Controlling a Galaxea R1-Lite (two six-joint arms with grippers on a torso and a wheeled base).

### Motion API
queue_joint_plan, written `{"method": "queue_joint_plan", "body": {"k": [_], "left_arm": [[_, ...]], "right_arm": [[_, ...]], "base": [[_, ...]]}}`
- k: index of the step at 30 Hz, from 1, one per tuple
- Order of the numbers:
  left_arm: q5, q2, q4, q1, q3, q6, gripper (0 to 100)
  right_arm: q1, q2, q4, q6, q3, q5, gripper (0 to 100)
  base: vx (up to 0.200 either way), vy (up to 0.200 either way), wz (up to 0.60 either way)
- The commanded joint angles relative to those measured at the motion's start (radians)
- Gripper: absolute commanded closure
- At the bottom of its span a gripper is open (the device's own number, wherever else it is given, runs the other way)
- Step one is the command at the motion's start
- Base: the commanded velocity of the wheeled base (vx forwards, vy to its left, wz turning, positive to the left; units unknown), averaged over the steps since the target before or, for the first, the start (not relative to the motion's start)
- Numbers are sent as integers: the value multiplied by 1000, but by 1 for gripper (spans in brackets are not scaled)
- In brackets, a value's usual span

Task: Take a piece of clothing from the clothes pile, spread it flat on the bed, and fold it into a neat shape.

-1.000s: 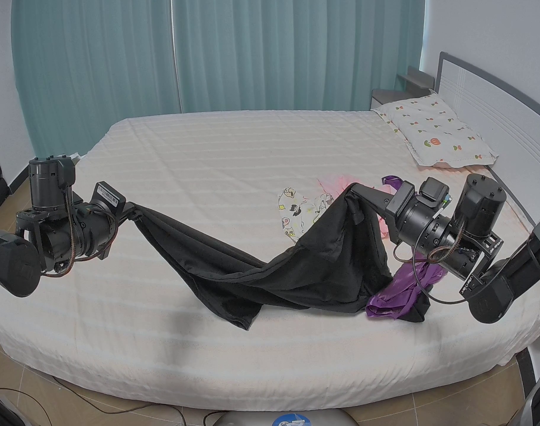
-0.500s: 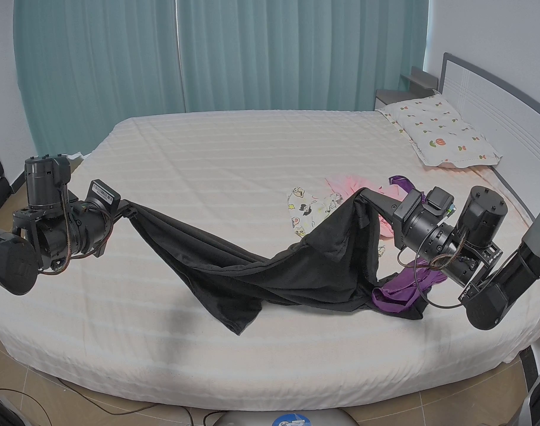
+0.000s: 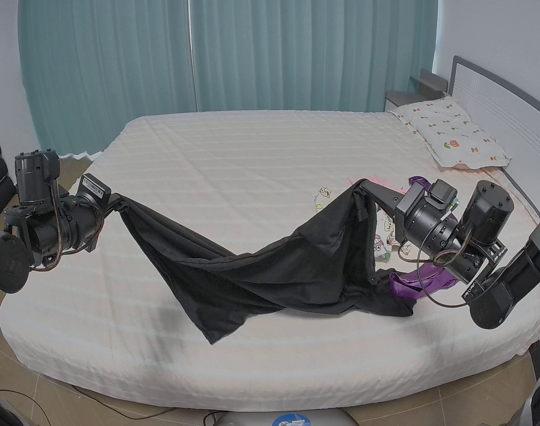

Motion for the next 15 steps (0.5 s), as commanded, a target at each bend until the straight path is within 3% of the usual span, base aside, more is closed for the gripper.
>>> {"method": "queue_joint_plan", "body": {"k": [1, 15], "left_arm": [[0, -8, -1, 5, 0, 7, 100], [0, -13, 1, -1, 0, 10, 100]], "right_arm": [[-1, -21, 1, 0, -1, 0, 100], [-2, 6, 1, -4, 4, 1, 100]], "base": [[0, 0, 0], [0, 0, 0]]}}
